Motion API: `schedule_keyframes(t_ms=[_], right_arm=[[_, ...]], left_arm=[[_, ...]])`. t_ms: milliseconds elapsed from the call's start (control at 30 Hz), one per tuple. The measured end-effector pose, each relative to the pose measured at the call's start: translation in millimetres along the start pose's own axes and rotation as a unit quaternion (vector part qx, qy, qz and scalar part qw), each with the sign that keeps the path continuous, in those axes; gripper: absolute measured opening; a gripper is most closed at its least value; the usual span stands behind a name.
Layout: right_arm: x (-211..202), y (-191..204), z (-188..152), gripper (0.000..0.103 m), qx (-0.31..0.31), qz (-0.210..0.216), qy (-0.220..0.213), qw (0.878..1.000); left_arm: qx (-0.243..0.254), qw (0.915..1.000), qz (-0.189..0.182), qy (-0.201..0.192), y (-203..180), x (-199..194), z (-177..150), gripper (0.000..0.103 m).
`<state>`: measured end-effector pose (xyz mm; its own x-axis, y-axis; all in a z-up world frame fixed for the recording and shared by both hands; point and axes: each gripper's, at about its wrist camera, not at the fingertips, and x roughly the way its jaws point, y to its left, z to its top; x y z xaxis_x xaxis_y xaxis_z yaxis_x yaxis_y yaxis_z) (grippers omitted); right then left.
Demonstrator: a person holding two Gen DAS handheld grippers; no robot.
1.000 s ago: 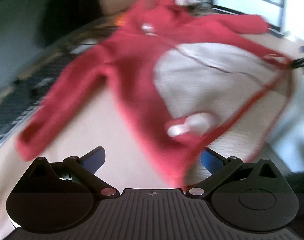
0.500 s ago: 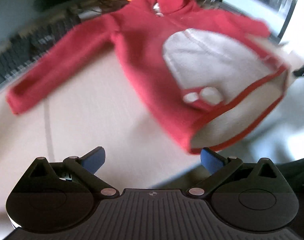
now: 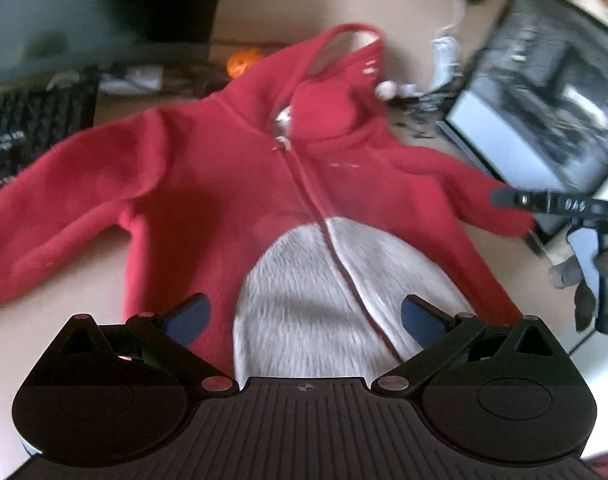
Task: Fold clothes
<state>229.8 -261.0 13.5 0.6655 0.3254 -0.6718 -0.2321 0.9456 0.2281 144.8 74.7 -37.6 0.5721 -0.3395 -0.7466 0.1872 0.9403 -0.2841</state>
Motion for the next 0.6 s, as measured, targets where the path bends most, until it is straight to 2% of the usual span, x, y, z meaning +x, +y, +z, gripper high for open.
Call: schedule_keyframes(t_ms=[133, 267, 367, 433, 500, 600], right_arm=[[62.4, 16.0, 32.2, 0.103, -0.006, 0.061, 0.017, 0.998], [104.7, 27.8, 28.9, 0.103, 0.009, 0.101, 0.055, 0.993], [136.2, 36.6, 26.0, 0.103, 0.021, 0.131, 0.084, 0.988], [133.7, 35.7, 16.9, 0.103, 0.05, 0.126, 0.055, 0.989], [129.3, 33.4, 10.4, 0.103, 0.084, 0.129, 0.044, 0.987], [120.8, 36.5, 0.2, 0.103, 0.098, 0.123, 0.041, 0.987]], left_arm=[[-0.048, 0.9978, 0.046, 0.004, 4.8, 32.9, 13.7, 0.103], [-0.1, 0.9923, 0.07, 0.024, 20.0, 49.1, 15.7, 0.103], [-0.096, 0.9929, 0.067, 0.018, 21.9, 48.3, 9.9, 0.103], [-0.084, 0.9941, 0.066, 0.014, 20.4, 46.5, 3.8, 0.103], [-0.07, 0.9952, 0.067, 0.015, 17.8, 44.5, -2.0, 0.103], [-0.032, 0.997, 0.062, 0.033, 12.6, 38.5, -11.3, 0.103]])
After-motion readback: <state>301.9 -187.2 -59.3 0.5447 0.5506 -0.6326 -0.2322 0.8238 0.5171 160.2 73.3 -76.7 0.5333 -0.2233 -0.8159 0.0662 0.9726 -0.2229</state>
